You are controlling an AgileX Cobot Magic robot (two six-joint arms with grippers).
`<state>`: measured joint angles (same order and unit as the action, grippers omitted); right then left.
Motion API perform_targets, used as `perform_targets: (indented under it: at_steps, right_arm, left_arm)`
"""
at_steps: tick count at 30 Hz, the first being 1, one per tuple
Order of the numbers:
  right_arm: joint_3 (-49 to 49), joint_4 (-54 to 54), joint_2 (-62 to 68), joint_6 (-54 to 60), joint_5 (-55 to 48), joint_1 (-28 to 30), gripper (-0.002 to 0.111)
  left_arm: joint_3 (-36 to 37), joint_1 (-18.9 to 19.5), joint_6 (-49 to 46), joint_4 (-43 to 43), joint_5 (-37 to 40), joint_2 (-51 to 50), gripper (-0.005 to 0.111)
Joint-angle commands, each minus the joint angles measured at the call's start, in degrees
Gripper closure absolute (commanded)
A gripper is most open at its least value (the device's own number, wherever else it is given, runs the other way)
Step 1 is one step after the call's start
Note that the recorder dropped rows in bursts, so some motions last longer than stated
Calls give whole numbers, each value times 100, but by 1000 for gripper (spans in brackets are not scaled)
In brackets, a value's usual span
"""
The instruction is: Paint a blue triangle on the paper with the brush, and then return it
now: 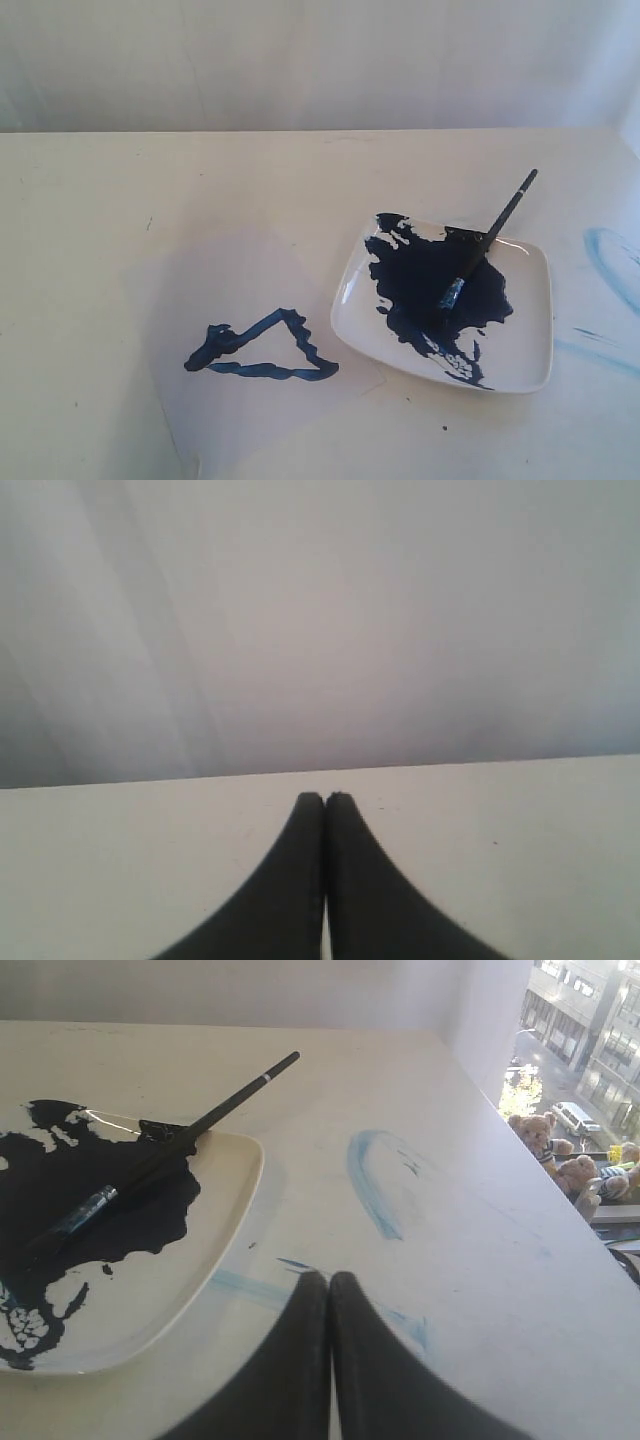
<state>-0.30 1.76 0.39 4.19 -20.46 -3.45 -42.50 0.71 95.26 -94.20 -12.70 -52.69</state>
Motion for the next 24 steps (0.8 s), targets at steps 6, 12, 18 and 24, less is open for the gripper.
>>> perform_targets:
  at_steps: [6, 12, 18, 24]
  right_arm:
    - [30, 58, -39, 54, 33, 46, 108]
    - [30, 58, -39, 54, 33, 46, 108]
    - [30, 58, -39, 54, 33, 46, 108]
    - [30, 58, -39, 54, 33, 46, 108]
  left_arm:
    - [1375, 16, 88, -74, 626, 2057, 107]
    - [1726, 16, 439, -3, 626, 2600, 107]
    - [1738, 16, 517, -3, 562, 2601, 107]
    - [1841, 16, 517, -3, 370, 2590, 107]
